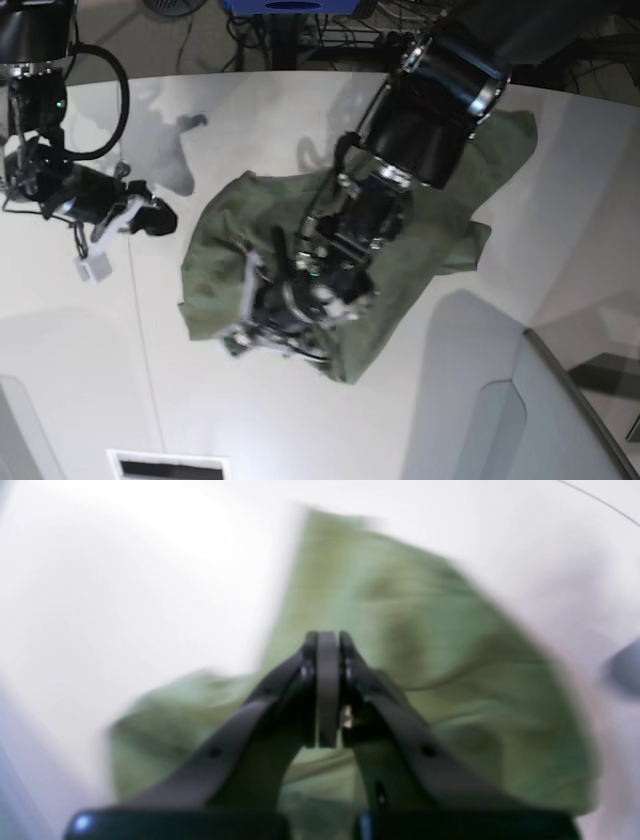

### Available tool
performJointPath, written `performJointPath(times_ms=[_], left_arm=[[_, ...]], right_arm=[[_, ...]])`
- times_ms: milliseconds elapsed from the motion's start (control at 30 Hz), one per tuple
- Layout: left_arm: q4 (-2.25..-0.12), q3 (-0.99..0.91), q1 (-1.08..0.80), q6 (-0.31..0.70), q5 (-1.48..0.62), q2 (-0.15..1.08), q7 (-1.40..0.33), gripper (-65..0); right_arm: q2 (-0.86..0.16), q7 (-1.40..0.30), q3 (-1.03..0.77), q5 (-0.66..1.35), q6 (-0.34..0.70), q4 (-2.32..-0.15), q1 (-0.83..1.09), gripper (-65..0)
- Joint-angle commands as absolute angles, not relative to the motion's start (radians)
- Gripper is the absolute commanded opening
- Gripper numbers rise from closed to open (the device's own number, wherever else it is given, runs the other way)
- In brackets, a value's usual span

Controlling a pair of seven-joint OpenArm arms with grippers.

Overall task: Layout the t-shirt on the table in an organized manner, then fold the t-shirt properly
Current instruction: 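Lower the left gripper onto the bunched shirt and grasp it, then drag the shirt with the right gripper toward the right arm's side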

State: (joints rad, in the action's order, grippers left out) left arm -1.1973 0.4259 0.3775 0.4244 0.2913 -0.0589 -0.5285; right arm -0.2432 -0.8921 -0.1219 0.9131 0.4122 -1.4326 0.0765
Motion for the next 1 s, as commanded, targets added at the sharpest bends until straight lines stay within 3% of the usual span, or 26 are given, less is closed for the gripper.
performJointPath(times_ms=[0, 67, 200, 267, 400, 533, 667, 900, 967], left_arm=[[-1.251, 0.386, 0.392, 0.415, 0.305, -0.033, -0.524, -65.0], [-1.323, 0.318, 0.366, 0.415, 0.341, 0.030, -0.549, -65.0], [-1.442, 0.130, 0.286, 0.420, 0.358, 0.159, -0.625, -65.0], [-1.489, 0.007, 0.214, 0.421, 0.317, 0.232, -0.624, -65.0], [-1.527, -0.203, 0.039, 0.421, 0.105, 0.383, -0.588, -65.0], [-1.512, -0.372, -0.188, 0.421, -0.133, 0.492, -0.410, -65.0], [-1.504, -0.463, -0.312, 0.421, -0.211, 0.519, -0.326, -65.0], [-1.504, -0.516, -0.341, 0.421, -0.211, 0.496, -0.323, -65.0], [-1.509, -0.518, -0.341, 0.421, -0.211, 0.492, -0.323, -65.0]], right_arm=[[-0.243, -0.889, -0.128, 0.940, 0.426, -1.448, 0.059, -62.3], [-0.243, -0.915, -0.127, 0.940, 0.424, -1.445, 0.053, -53.0], [-0.189, -0.960, -0.130, 0.937, 0.424, -1.442, 0.035, -25.1], [-0.163, -0.954, -0.128, 0.937, 0.424, -1.440, 0.033, -15.0], [-0.131, -0.895, -0.125, 0.921, 0.424, -1.322, 0.002, -15.9], [-0.097, -0.874, -0.125, 0.848, 0.377, -1.184, -0.035, -18.9], [-0.061, -0.874, -0.125, 0.791, 0.369, -1.181, -0.036, -19.4], [0.001, -0.874, -0.125, 0.711, 0.367, -1.175, -0.031, -20.0], [0.005, -0.874, -0.125, 0.700, 0.367, -1.175, -0.031, -24.8]])
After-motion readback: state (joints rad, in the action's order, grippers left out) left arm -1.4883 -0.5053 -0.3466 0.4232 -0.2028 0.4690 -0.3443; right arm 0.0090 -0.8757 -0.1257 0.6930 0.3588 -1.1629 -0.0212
